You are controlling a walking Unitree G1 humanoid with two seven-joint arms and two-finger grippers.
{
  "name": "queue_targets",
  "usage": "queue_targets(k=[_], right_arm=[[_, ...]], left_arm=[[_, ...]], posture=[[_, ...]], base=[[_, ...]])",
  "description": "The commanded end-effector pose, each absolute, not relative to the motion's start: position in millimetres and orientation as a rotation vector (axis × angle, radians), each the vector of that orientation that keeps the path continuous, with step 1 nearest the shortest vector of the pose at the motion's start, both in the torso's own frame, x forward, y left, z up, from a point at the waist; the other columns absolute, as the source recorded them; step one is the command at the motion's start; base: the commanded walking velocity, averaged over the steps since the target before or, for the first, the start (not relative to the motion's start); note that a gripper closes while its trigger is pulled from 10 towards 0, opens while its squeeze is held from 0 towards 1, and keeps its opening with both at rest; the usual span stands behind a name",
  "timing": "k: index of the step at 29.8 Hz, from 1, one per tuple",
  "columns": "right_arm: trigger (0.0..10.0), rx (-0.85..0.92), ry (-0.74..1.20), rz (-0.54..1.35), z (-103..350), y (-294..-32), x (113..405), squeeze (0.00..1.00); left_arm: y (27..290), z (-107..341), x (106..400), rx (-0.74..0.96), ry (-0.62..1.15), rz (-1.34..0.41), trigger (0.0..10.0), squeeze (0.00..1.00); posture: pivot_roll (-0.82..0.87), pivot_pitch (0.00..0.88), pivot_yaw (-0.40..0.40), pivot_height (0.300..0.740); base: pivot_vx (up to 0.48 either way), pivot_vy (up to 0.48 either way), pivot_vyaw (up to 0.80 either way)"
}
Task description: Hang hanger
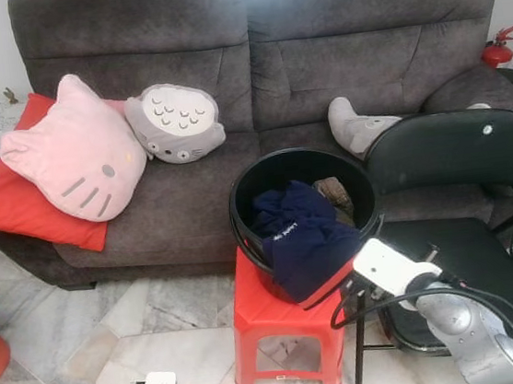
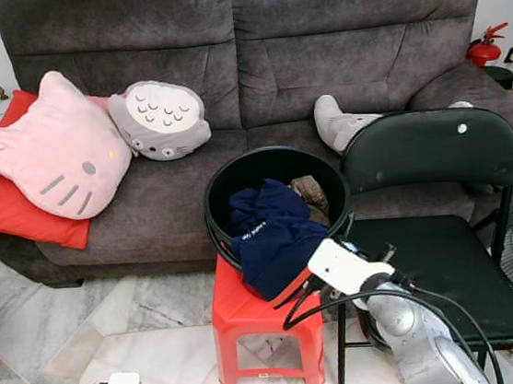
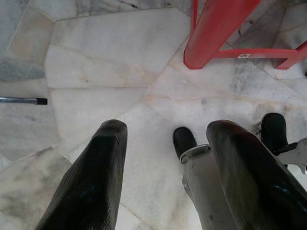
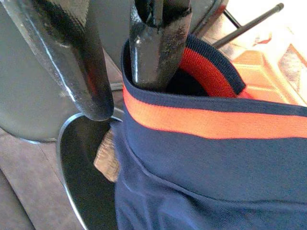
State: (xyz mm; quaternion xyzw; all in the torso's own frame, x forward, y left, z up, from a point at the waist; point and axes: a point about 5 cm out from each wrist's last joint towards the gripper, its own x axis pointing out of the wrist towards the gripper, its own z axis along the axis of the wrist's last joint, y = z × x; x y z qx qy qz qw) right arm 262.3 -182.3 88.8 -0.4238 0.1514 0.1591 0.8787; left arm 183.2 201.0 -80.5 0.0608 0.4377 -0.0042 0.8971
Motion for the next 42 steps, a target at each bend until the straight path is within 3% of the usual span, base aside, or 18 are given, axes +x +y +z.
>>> queue_targets(k=[1, 35, 36, 38, 42], right_arm=[[10.0, -0.88, 0.301, 0.359, 89.7, -177.7, 264.4, 0.0], [10.0, -0.925, 0.255, 0.337, 83.4, -181.1, 278.6, 0.0], [7.8, -0.925, 0.254, 0.339, 83.4, -181.0, 278.7, 0.0], [0.0, -0.926, 0.252, 0.34, 83.3, -181.1, 278.9, 0.0], [0.0, -0.932, 0.248, 0.345, 83.0, -181.0, 279.0, 0.0]], left_arm=[[201.8, -81.3, 181.6, 0.133, 0.913, 0.0, 10.0, 0.0], [201.1, -81.5, 181.1, 0.13, 0.908, 0.0, 10.0, 0.0], [201.1, -81.5, 181.1, 0.13, 0.908, 0.0, 10.0, 0.0], [201.1, -81.5, 181.1, 0.129, 0.908, 0.0, 10.0, 0.0], [201.3, -81.4, 181.2, 0.13, 0.907, 0.0, 10.0, 0.0]], posture=[[-0.08, 0.0, 0.016, 0.74], [-0.08, 0.0, 0.013, 0.74], [-0.08, 0.0, 0.013, 0.74], [-0.08, 0.0, 0.013, 0.74], [-0.08, 0.0, 0.014, 0.74]], base=[[0.0, 0.0, 0.0], [0.0, 0.0, 0.0], [0.0, 0.0, 0.0], [0.0, 0.0, 0.0], [0.0, 0.0, 0.0]])
